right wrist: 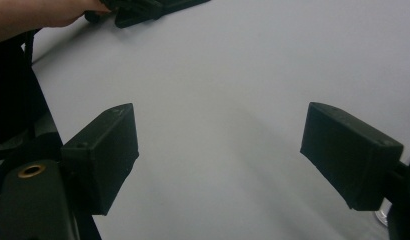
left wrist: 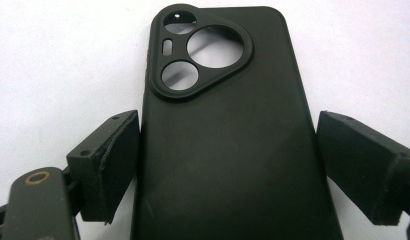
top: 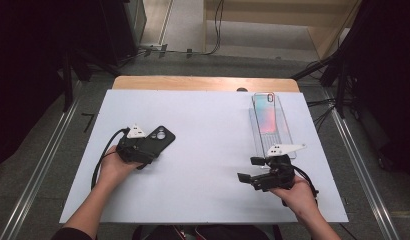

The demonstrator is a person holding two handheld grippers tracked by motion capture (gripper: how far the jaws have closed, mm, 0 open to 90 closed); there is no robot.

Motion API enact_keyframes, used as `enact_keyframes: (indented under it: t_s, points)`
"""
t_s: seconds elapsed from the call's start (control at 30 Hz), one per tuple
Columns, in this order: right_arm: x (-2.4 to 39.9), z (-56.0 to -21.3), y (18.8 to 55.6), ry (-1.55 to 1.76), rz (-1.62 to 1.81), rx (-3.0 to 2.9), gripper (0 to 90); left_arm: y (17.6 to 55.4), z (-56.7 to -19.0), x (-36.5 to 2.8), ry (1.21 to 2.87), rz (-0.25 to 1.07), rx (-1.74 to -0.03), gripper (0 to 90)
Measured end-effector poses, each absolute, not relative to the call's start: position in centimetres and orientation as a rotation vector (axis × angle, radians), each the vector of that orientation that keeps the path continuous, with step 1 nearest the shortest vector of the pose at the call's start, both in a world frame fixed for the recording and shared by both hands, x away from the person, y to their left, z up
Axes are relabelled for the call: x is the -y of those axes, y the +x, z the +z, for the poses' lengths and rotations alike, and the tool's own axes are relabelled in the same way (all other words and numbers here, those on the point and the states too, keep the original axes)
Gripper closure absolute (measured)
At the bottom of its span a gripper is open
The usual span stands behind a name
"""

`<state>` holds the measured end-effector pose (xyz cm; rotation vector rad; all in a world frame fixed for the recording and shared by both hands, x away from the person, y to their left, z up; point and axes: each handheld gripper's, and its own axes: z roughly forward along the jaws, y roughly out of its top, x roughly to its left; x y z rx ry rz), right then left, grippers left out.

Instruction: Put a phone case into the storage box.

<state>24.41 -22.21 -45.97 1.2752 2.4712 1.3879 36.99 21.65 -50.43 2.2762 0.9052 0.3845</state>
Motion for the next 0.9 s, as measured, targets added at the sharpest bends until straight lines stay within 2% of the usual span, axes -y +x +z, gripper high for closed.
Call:
enact_keyframes:
  t_s: [0.23,0.43,0.9]
  points:
    - [22.4,-45.7,24.4,1.308,1.398,-2.455,13.5,37.1,-50.0,-21.4,2.308,0.372,-0.930,15.4]
    - [22.7,-45.4,24.4,1.322,1.420,-2.432,13.5,37.4,-49.6,-21.9,2.239,0.289,-0.997,15.8]
    - [22.3,-44.1,24.1,1.323,1.456,-2.400,13.5,36.0,-46.6,-20.2,2.118,0.210,-0.986,16.0]
